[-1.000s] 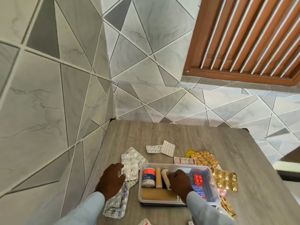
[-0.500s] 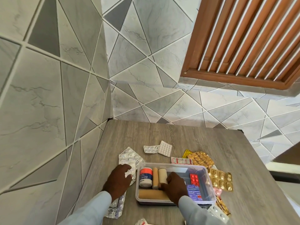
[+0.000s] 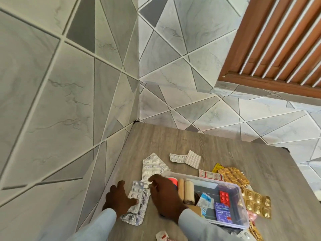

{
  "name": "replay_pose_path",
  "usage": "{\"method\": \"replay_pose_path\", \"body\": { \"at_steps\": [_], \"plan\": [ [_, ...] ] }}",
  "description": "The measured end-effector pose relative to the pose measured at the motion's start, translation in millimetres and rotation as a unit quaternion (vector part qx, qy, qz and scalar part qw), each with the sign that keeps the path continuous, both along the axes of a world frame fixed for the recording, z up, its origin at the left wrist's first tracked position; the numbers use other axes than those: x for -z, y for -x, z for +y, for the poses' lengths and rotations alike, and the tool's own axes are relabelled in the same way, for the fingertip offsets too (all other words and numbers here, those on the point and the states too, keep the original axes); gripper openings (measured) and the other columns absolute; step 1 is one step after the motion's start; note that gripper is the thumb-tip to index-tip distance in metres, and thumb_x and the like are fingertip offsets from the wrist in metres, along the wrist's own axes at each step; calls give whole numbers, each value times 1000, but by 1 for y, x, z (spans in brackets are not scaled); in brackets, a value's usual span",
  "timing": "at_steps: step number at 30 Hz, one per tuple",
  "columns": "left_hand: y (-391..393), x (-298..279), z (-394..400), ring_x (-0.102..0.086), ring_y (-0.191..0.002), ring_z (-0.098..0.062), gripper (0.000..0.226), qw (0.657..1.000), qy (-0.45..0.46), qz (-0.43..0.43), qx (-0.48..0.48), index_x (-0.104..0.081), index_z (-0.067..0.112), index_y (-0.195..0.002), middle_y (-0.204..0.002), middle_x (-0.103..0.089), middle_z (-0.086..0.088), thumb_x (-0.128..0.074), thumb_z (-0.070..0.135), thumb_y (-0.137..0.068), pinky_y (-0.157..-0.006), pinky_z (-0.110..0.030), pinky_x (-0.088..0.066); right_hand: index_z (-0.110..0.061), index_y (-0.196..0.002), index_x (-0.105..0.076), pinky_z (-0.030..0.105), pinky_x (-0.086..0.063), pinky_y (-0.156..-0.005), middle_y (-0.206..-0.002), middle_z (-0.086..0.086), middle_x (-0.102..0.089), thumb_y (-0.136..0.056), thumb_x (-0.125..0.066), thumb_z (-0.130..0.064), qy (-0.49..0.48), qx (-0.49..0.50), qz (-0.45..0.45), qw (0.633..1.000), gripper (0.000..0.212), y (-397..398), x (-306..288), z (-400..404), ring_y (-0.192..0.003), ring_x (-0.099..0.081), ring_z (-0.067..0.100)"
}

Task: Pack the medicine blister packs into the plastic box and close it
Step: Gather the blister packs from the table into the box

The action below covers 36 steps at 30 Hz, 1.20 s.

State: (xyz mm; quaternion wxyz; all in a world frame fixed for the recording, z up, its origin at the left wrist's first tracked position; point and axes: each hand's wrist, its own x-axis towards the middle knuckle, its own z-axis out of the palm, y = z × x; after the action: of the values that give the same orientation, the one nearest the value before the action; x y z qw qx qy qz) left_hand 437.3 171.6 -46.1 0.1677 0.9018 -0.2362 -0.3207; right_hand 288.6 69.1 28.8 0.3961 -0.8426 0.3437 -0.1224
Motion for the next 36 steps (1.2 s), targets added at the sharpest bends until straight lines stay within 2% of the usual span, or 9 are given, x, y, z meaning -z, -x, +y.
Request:
{"method": "replay_pose_path", "body": {
  "at_steps": [4,7,13,16,20,22,28,32,36],
  "plan": [
    [10,5,-4,-43,-126,-35,87,1000,-14,5,16,-21,24,-142,-139,-36,-14,-72,39,-73,-100,-45,-44,-4,-128,-46,31,-47,-86,-122,19,-59,-93,-44,-13,-142,-30,135,980,37,-26,17,38,-111,-59,33],
    [10,6,-7,-45,-124,-34,76,999,-17,12,29,-22,23,-140,-140,-33,-14,-65,24,-78,-100,-42,-43,-4,-126,-44,35,-51,-81,-122,19,-58,-88,-47,-20,-209,27,168,963,41,-34,33,49,-101,-60,30],
    [7,3,-3,-63,-93,-28,52,998,5,57,7,-41,21,-107,-107,-62,-7,-68,31,-64,-78,-34,-51,-19,-106,-57,43,-57,-85,-109,8,-68,-71,-50,-16,-308,161,81,934,35,-35,94,41,-98,-67,25],
    [-6,-2,1,-66,-79,-19,40,991,37,128,-16,-63,14,-94,-90,-71,-5,-69,26,-57,-73,-32,-56,-14,-100,-60,35,-57,-85,-100,8,-71,-82,-49,-1,-341,184,4,922,25,-42,82,41,-92,-67,22],
    [-24,-21,-11,-70,-86,-22,22,973,140,185,20,-72,11,-88,-91,-74,-9,-71,20,-68,-82,-36,-56,-21,-82,-65,19,-52,-72,-82,-6,-68,-83,-60,-15,-249,168,-17,954,8,-43,37,35,-79,-64,8],
    [-21,-38,-26,-69,-91,-22,28,969,174,161,69,-72,14,-90,-93,-74,-7,-67,29,-67,-87,-41,-56,-27,-66,-55,11,-41,-56,-67,-11,-57,-82,-66,-21,-183,170,-35,968,20,-36,20,22,-62,-53,-1],
    [39,-78,-79,-60,-111,-18,39,930,252,161,213,-58,21,-112,-115,-66,-2,-58,14,-74,-97,-37,-48,-17,-76,-63,11,-40,-51,-59,-6,-61,-67,-82,-32,-127,259,-89,954,26,35,-11,-30,-52,-55,-4],
    [83,-88,-118,-51,-125,-22,56,905,157,68,389,-41,23,-134,-134,-54,-6,-55,8,-82,-107,-37,-39,-5,-69,-67,26,-47,-47,-60,1,-62,-71,-80,-28,-135,269,-60,952,26,98,-10,-58,-54,-58,9],
    [117,-97,-141,-38,-136,-29,64,863,36,-50,502,-26,23,-146,-149,-38,-9,-50,10,-88,-113,-38,-32,-24,-78,-74,34,-57,-78,-84,-2,-76,-75,-75,-31,-111,222,11,969,7,131,11,-66,-81,-70,9]
  ]
}}
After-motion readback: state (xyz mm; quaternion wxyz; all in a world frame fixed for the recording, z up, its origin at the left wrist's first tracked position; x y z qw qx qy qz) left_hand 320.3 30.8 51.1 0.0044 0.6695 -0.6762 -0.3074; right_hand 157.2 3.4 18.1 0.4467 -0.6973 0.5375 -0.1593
